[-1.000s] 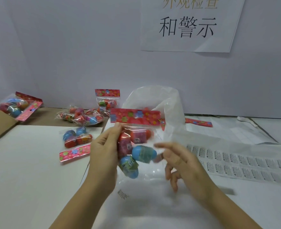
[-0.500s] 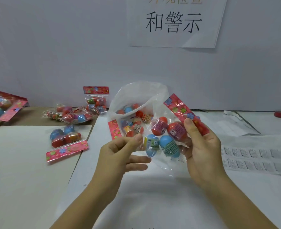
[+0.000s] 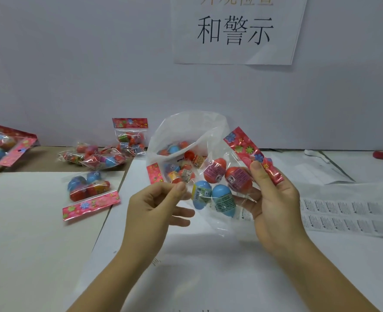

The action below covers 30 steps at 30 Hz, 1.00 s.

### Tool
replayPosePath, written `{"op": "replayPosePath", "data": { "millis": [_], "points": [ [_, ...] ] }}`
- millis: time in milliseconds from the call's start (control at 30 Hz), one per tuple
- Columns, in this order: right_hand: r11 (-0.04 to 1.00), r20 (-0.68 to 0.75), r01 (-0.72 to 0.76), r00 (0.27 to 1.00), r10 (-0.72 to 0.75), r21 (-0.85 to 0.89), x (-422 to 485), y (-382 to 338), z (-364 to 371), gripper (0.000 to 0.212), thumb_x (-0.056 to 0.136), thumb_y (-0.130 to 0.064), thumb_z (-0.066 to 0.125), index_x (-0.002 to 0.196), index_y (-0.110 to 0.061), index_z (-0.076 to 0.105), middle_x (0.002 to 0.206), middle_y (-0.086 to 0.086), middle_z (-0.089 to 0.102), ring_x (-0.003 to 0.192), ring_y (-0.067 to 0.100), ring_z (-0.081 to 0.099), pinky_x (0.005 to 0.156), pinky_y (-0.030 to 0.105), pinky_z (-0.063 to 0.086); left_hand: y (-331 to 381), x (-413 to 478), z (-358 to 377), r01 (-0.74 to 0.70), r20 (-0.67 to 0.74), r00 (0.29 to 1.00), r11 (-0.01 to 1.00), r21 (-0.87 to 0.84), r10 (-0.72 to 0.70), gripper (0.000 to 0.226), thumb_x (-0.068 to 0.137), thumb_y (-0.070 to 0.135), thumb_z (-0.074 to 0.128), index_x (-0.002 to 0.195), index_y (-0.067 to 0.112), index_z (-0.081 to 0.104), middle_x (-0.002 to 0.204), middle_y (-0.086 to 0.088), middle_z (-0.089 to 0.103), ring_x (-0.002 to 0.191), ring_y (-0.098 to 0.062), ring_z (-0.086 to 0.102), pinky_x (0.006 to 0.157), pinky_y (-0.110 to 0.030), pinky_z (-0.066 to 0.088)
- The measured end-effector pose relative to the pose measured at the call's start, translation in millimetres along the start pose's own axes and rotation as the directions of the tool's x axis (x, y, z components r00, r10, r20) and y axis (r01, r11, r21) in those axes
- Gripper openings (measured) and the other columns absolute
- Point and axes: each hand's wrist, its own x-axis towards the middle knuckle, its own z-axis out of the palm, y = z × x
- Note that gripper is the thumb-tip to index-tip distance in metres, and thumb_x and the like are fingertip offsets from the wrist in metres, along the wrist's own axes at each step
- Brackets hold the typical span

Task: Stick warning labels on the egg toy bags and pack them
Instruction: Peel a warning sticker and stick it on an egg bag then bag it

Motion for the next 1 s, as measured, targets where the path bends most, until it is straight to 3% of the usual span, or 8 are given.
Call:
{"op": "replayPosePath", "data": {
  "millis": [300, 400, 467, 533, 600, 700, 867, 1000],
  "points": [
    [0.991, 0.067, 0.080, 0.995, -0.073, -0.108, 2, -8, -4, 0.020, 0.076, -0.031, 0.066, 0.088, -0.016, 0.071, 0.078, 0.008, 0.075, 0.062, 0.022, 0.071, 0.049, 0.029, 0.055, 3, 13, -14, -0.096, -0.025, 0.995, 0.992, 0.081, 0.098, 0.017, 0.075, 0.034, 0.063, 0.080, 0.020, 0.072, 0.066, 0.000, 0.073, 0.056, -0.016, 0.070, 0.050, -0.021, 0.056],
    [0.999, 0.065, 0.036, 0.997, -0.033, -0.040, 1, -4, -3, 0.021, 0.077, -0.028, 0.066, 0.089, -0.012, 0.070, 0.081, 0.010, 0.075, 0.063, 0.022, 0.071, 0.051, 0.029, 0.056, 4, 9, -9, 0.055, -0.006, 0.998, 0.986, -0.157, -0.057, 0.036, 0.068, 0.047, 0.066, 0.092, 0.021, 0.071, 0.078, -0.005, 0.076, 0.068, -0.022, 0.074, 0.054, -0.028, 0.059],
    [1.000, 0.077, 0.022, 0.997, -0.021, -0.013, 0, 0, -2, 0.022, 0.076, -0.027, 0.067, 0.088, -0.010, 0.069, 0.081, 0.011, 0.075, 0.063, 0.022, 0.071, 0.054, 0.029, 0.057, 5, 4, 0, 0.267, 0.120, 0.963, 0.893, -0.362, -0.240, 0.057, 0.054, 0.052, 0.072, 0.100, 0.020, 0.066, 0.084, -0.005, 0.077, 0.078, -0.028, 0.075, 0.056, -0.034, 0.060],
    [1.000, 0.117, 0.015, 0.993, -0.012, -0.025, -3, 4, -1, 0.026, 0.072, -0.026, 0.069, 0.090, -0.008, 0.065, 0.082, 0.010, 0.075, 0.068, 0.023, 0.073, 0.057, 0.030, 0.058, 4, -3, 10, 0.404, 0.237, 0.914, 0.804, -0.436, -0.330, 0.070, 0.050, 0.039, 0.090, 0.109, 0.014, 0.063, 0.092, -0.009, 0.077, 0.084, -0.033, 0.074, 0.058, -0.036, 0.061],
    [0.996, 0.173, 0.005, 0.985, 0.010, -0.085, -4, 7, -1, 0.026, 0.072, -0.023, 0.071, 0.092, -0.008, 0.064, 0.085, 0.010, 0.075, 0.074, 0.027, 0.074, 0.059, 0.031, 0.059, 2, -7, 14, 0.407, 0.235, 0.913, 0.802, -0.437, -0.335, 0.080, 0.047, 0.023, 0.096, 0.118, 0.009, 0.061, 0.099, -0.013, 0.076, 0.087, -0.031, 0.074, 0.061, -0.031, 0.060],
    [0.979, 0.219, -0.010, 0.974, 0.056, -0.205, -1, 2, -2, 0.025, 0.075, -0.013, 0.075, 0.097, -0.009, 0.064, 0.088, 0.009, 0.075, 0.074, 0.030, 0.074, 0.058, 0.033, 0.059, -1, -3, 6, 0.343, 0.151, 0.939, 0.841, -0.419, -0.308, 0.079, 0.045, 0.025, 0.085, 0.118, 0.007, 0.062, 0.101, -0.012, 0.076, 0.085, -0.024, 0.075, 0.062, -0.027, 0.059],
    [0.896, 0.416, -0.142, 0.848, 0.330, -0.421, 3, -7, -9, 0.053, 0.062, -0.028, 0.089, 0.109, -0.022, 0.067, 0.093, 0.010, 0.075, 0.078, 0.029, 0.073, 0.060, 0.032, 0.057, 1, 1, -2, 0.299, 0.190, 0.947, 0.925, -0.234, -0.258, 0.074, 0.037, 0.022, 0.083, 0.108, 0.016, 0.063, 0.087, -0.004, 0.077, 0.077, -0.019, 0.075, 0.057, -0.022, 0.057],
    [0.840, 0.457, -0.073, 0.812, 0.363, -0.538, 3, -8, -11, 0.043, 0.062, -0.037, 0.083, 0.101, -0.023, 0.073, 0.088, 0.007, 0.076, 0.079, 0.023, 0.074, 0.068, 0.029, 0.057, -1, 2, -3, 0.330, 0.210, 0.934, 0.924, -0.192, -0.290, 0.080, 0.039, 0.020, 0.083, 0.116, 0.013, 0.061, 0.084, -0.004, 0.076, 0.069, -0.015, 0.073, 0.055, -0.021, 0.054]
  ]
}}
